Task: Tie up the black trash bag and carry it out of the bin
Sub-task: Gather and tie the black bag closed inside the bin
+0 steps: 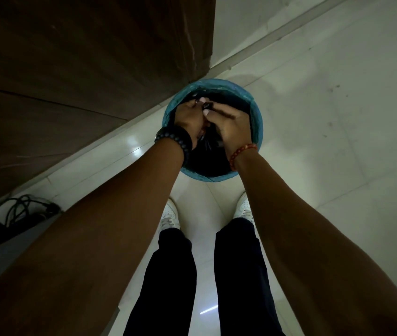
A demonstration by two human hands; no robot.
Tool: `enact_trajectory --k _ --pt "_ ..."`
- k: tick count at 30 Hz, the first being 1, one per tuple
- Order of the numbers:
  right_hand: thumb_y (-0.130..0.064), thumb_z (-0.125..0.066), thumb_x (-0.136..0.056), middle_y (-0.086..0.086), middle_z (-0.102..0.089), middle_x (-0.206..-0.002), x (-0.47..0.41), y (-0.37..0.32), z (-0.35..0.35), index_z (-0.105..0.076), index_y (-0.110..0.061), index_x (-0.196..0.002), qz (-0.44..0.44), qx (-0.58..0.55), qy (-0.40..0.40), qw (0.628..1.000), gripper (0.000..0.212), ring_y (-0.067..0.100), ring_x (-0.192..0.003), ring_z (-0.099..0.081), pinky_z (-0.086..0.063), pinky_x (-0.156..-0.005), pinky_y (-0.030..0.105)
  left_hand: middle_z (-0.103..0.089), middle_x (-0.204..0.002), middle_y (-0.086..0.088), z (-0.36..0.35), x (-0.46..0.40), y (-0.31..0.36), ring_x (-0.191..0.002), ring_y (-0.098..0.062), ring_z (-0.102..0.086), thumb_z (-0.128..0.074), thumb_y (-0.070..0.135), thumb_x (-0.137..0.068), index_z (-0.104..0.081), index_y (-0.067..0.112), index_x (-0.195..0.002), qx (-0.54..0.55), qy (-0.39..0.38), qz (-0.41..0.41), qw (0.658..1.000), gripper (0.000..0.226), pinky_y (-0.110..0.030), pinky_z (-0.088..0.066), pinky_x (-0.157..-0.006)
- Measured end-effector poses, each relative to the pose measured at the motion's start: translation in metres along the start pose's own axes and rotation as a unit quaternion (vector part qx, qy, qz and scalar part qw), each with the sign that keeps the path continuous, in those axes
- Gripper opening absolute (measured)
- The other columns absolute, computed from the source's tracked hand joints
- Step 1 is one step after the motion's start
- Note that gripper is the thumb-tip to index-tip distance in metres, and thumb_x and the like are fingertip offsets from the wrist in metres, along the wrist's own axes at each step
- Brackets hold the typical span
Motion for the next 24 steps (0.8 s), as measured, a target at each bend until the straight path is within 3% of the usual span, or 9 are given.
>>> enact_trajectory --k 3,5,7,9,14,17,19,22,24 --pt "-0.008 -0.068 -0.087 0.01 -0.075 -0.094 -0.003 0.004 0.006 -0.075 -0.003 -0.1 0.042 0.055 0.052 0.996 0.015 0.018 -0.089 -0.07 -0.057 -0.091 0.037 -0.069 -0.122 -0.026 0.0 -0.003 -0.002 -0.063 -0.013 -0.06 -0.048 0.024 -0.104 -0.067 0.007 -0.124 -0.056 0.014 -0.011 0.998 0.033 -0.014 -0.047 -0.043" --pt "-0.015 -0.069 -0.087 0.006 -0.074 -0.085 -0.01 0.007 0.011 -0.074 -0.015 -0.088 0.009 0.052 0.109 0.993 0.006 0.017 -0.081 -0.069 -0.059 -0.086 0.037 -0.072 -0.12 -0.019 -0.003 -0.004 0.0 -0.069 -0.012 -0.064 -0.048 0.027 -0.104 -0.068 0.009 -0.125 -0.14 0.006 -0.069 0.988 0.033 -0.018 -0.054 -0.054" --pt "-0.017 -0.069 -0.085 0.003 -0.073 -0.081 -0.017 0.012 0.018 -0.07 -0.024 -0.076 -0.033 0.051 0.163 0.985 0.011 0.02 -0.079 -0.069 -0.06 -0.084 0.04 -0.071 -0.122 -0.01 -0.007 -0.002 0.005 -0.097 -0.019 -0.07 -0.048 0.026 -0.103 -0.066 0.01 -0.129 -0.268 -0.028 -0.17 0.948 0.036 -0.03 -0.059 -0.088" --pt "-0.014 -0.067 -0.084 0.003 -0.072 -0.079 -0.025 0.011 0.023 -0.065 -0.025 -0.073 -0.068 0.065 0.173 0.98 0.016 0.021 -0.073 -0.07 -0.06 -0.071 0.037 -0.067 -0.131 -0.014 -0.009 0.0 0.005 -0.12 -0.026 -0.064 -0.048 0.025 -0.101 -0.065 0.011 -0.132 -0.395 -0.055 -0.243 0.884 0.037 -0.032 -0.044 -0.112" --pt "-0.03 -0.065 -0.074 -0.003 -0.065 -0.055 -0.04 0.001 0.022 -0.064 -0.016 -0.062 -0.113 0.254 0.026 0.96 0.019 0.019 -0.052 -0.06 -0.049 -0.053 0.028 -0.067 -0.114 -0.022 0.005 -0.006 0.015 -0.108 -0.032 -0.063 -0.046 0.026 -0.1 -0.073 0.009 -0.113 -0.495 0.009 -0.301 0.815 0.034 -0.019 -0.036 -0.088" --pt "-0.032 -0.064 -0.055 0.003 -0.059 -0.068 -0.042 0.002 0.022 -0.058 -0.015 -0.072 -0.08 0.377 -0.047 0.922 0.025 0.022 -0.066 -0.058 -0.048 -0.054 0.023 -0.072 -0.103 -0.022 0.007 -0.005 0.024 -0.1 -0.034 -0.067 -0.048 0.025 -0.098 -0.071 0.003 -0.1 -0.451 0.03 -0.28 0.847 0.032 -0.034 -0.052 -0.087" --pt "-0.023 -0.068 -0.066 0.007 -0.063 -0.076 -0.034 -0.013 0.006 -0.062 -0.008 -0.079 -0.031 0.451 -0.116 0.884 0.021 0.024 -0.074 -0.061 -0.049 -0.06 0.028 -0.073 -0.1 -0.02 0.007 -0.004 0.028 -0.097 -0.029 -0.068 -0.052 0.028 -0.1 -0.071 0.0 -0.097 -0.407 0.032 -0.256 0.876 0.033 -0.027 -0.048 -0.083" --pt "-0.018 -0.067 -0.08 0.012 -0.069 -0.086 -0.019 -0.034 -0.007 -0.066 -0.004 -0.081 0.106 0.5 -0.075 0.856 0.014 0.028 -0.084 -0.063 -0.051 -0.078 0.034 -0.071 -0.094 -0.012 0.005 -0.007 0.03 -0.089 -0.018 -0.063 -0.054 0.031 -0.101 -0.073 0.004 -0.098 -0.397 0.034 -0.205 0.894 0.033 -0.021 -0.041 -0.075" --pt "-0.019 -0.064 -0.084 0.012 -0.07 -0.093 -0.014 -0.032 -0.002 -0.066 -0.009 -0.086 0.16 0.479 -0.004 0.863 0.01 0.029 -0.089 -0.065 -0.051 -0.082 0.036 -0.071 -0.09 -0.009 0.005 -0.01 0.03 -0.083 -0.02 -0.067 -0.056 0.032 -0.1 -0.073 0.008 -0.093 -0.377 0.029 -0.175 0.909 0.03 -0.026 -0.052 -0.071"
Point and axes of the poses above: each hand's wrist, its own x-axis away from the middle knuckle, its own z-axis out of the back of the hand, y = z × x, the point moved 5 cm from there along -x, towards the middle knuckle
